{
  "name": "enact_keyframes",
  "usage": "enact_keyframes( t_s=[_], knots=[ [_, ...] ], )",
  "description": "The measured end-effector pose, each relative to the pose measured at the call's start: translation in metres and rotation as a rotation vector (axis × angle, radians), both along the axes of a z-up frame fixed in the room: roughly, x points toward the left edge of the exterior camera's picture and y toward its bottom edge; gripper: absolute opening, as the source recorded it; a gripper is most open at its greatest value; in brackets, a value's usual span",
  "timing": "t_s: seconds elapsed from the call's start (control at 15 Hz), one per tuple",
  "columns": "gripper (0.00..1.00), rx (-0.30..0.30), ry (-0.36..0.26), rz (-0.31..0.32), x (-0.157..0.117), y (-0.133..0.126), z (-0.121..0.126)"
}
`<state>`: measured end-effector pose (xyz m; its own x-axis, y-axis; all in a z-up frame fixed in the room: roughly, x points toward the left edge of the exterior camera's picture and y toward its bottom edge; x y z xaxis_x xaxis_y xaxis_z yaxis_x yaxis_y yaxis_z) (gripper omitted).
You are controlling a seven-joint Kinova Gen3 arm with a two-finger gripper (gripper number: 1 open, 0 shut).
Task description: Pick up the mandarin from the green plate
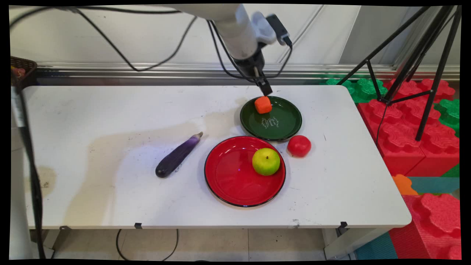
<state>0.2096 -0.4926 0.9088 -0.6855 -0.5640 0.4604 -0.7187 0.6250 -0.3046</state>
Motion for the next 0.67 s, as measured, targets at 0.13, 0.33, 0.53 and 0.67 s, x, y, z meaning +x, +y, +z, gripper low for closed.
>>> enact_keyframes(
  t_s=[0.13,0.33,0.53,0.67],
  knots=[
    [1.00,0.014,-0.009,-0.002,-0.007,-0.014,-0.018],
    [1.00,0.034,-0.020,0.002,-0.015,-0.030,-0.041],
    [1.00,0.053,-0.028,0.006,-0.020,-0.043,-0.060],
    [1.00,0.069,-0.033,0.009,-0.022,-0.051,-0.073]
  ],
)
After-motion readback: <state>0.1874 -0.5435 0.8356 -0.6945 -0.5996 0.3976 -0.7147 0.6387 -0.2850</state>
